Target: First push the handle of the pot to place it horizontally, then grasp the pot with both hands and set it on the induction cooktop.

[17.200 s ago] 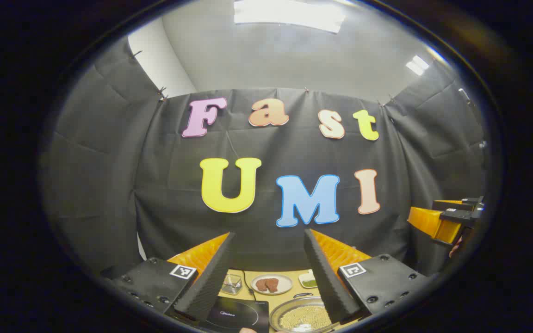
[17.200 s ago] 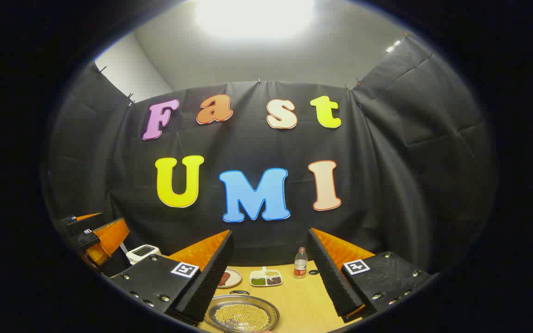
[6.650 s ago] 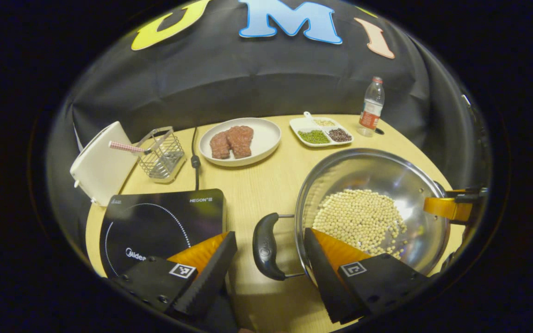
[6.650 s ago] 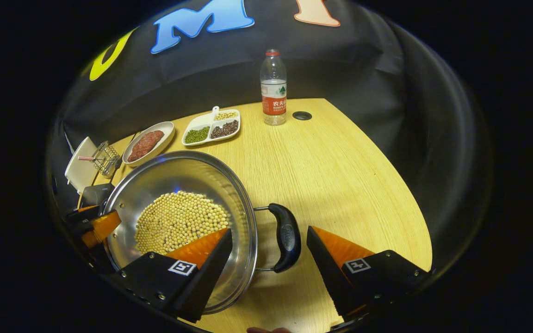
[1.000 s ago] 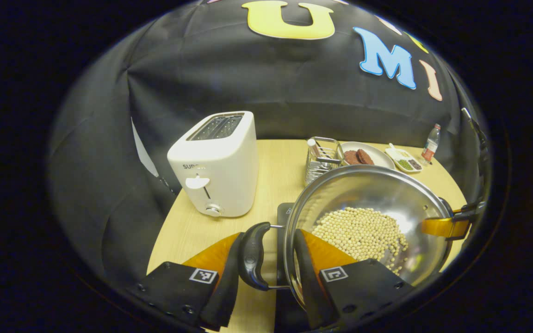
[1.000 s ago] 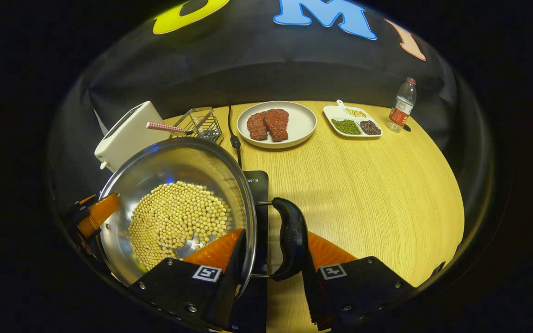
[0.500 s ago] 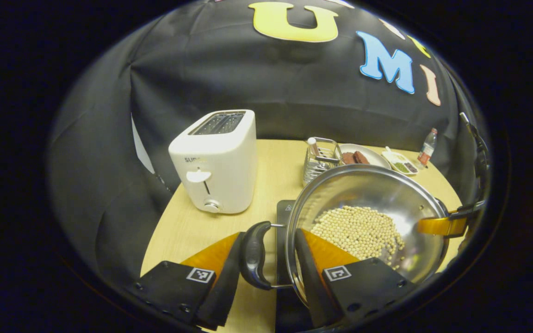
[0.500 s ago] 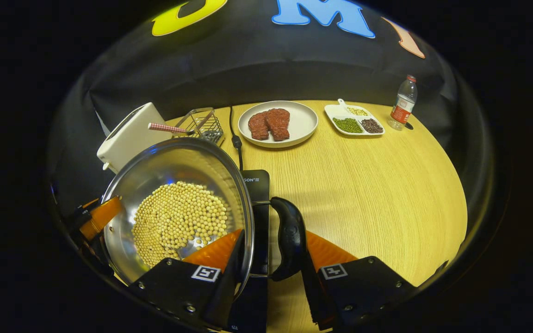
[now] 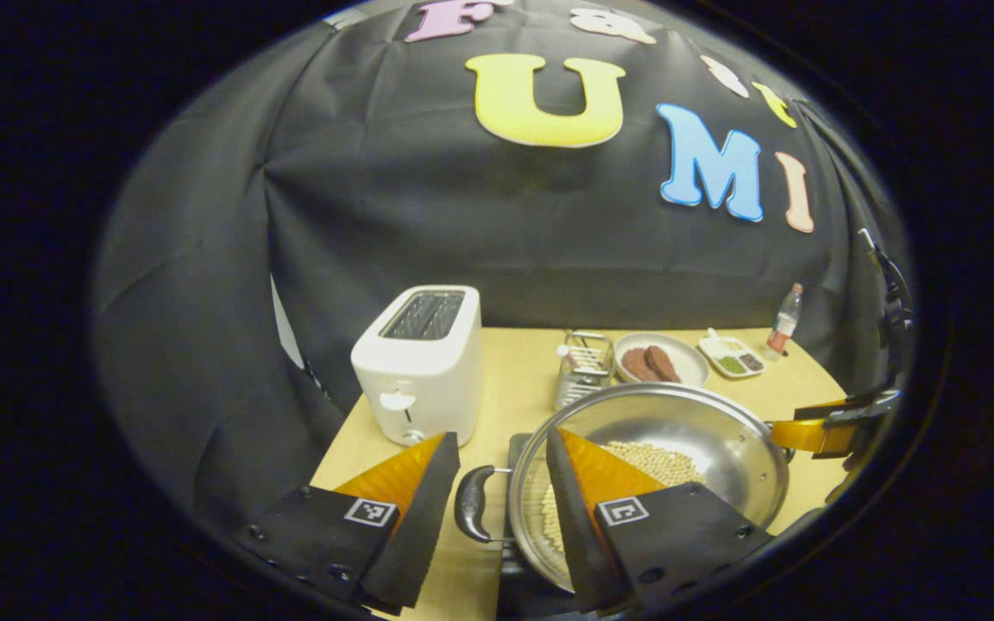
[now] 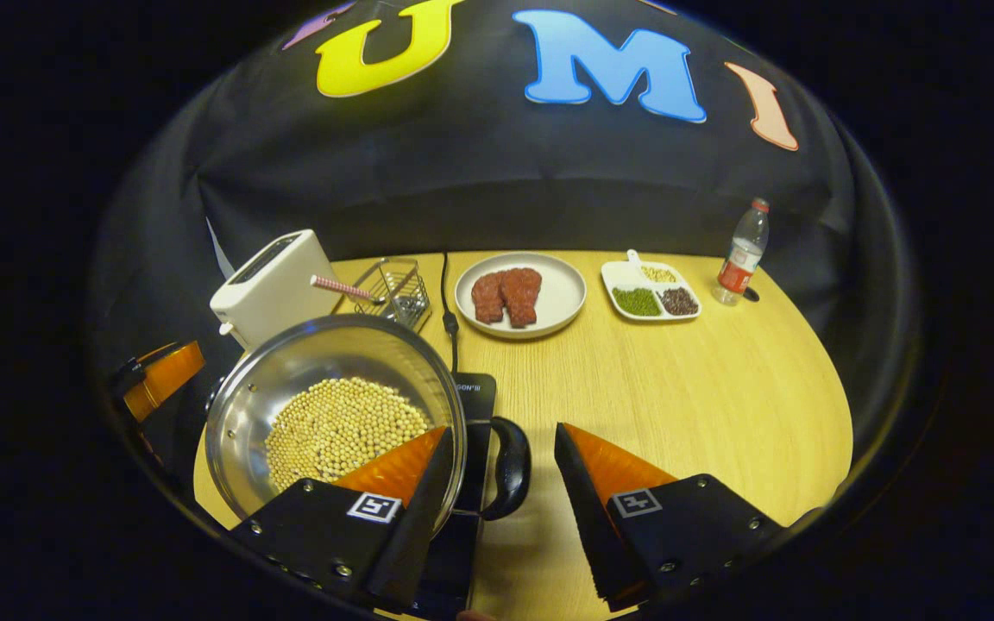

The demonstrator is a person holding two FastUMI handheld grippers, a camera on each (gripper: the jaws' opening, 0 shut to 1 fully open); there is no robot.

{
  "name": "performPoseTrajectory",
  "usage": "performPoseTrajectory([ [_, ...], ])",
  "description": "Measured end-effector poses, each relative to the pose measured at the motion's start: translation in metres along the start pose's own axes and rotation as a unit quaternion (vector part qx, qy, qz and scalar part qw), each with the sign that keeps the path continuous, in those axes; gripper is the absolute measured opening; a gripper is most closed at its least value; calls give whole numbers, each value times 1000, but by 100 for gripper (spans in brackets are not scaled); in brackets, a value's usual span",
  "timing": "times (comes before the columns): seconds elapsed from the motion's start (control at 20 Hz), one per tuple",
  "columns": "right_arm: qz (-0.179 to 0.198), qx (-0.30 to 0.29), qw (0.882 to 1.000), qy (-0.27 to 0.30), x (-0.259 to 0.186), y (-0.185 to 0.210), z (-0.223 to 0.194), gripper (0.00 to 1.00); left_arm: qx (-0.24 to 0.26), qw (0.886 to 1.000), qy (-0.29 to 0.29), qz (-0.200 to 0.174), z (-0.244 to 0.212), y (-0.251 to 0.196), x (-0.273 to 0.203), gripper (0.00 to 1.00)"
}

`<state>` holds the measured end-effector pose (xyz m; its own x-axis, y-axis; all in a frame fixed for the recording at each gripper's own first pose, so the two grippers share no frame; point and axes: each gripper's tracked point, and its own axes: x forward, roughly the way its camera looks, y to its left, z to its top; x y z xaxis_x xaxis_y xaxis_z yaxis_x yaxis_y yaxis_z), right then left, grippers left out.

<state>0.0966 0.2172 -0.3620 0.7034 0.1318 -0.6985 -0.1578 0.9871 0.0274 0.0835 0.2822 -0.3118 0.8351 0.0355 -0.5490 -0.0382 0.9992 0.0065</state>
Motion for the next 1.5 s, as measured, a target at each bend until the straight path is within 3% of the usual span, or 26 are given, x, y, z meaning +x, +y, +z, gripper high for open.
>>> performPoseTrajectory([
  [0.25,-2,-8,994,-105,-64,-30,67,76,9,998,-66,-13,63,-62,-49,72],
  [0.5,-6,-7,980,-200,-143,-61,127,81,-13,987,-157,-31,145,-138,-112,71],
  [0.65,-9,-1,970,-243,-186,-80,156,84,-2,978,-203,-46,186,-183,-148,84],
  [0.7,-8,2,968,-250,-198,-86,161,88,8,975,-215,-46,197,-195,-156,83],
  [0.75,-8,5,966,-259,-210,-94,167,94,14,974,-223,-47,205,-209,-164,94],
  [0.95,-7,16,955,-295,-251,-124,196,100,2,968,-242,-67,226,-263,-185,100],
  [1.0,-6,16,953,-302,-260,-131,199,96,6,967,-244,-67,228,-271,-185,100],
  [1.05,-9,13,951,-309,-266,-139,201,96,10,967,-245,-65,228,-277,-187,91],
  [1.2,-5,8,951,-309,-274,-158,201,100,7,968,-242,-66,230,-300,-191,91],
  [1.35,-3,13,952,-307,-277,-174,202,100,-1,969,-240,-60,232,-313,-193,91],
  [1.4,-3,16,952,-305,-277,-179,200,96,-2,969,-239,-58,231,-316,-193,91],
  [1.45,-2,18,952,-305,-278,-183,200,100,-3,970,-238,-56,230,-318,-193,91],
  [1.5,-2,21,951,-307,-278,-187,202,96,-4,970,-238,-56,230,-321,-190,91],
])
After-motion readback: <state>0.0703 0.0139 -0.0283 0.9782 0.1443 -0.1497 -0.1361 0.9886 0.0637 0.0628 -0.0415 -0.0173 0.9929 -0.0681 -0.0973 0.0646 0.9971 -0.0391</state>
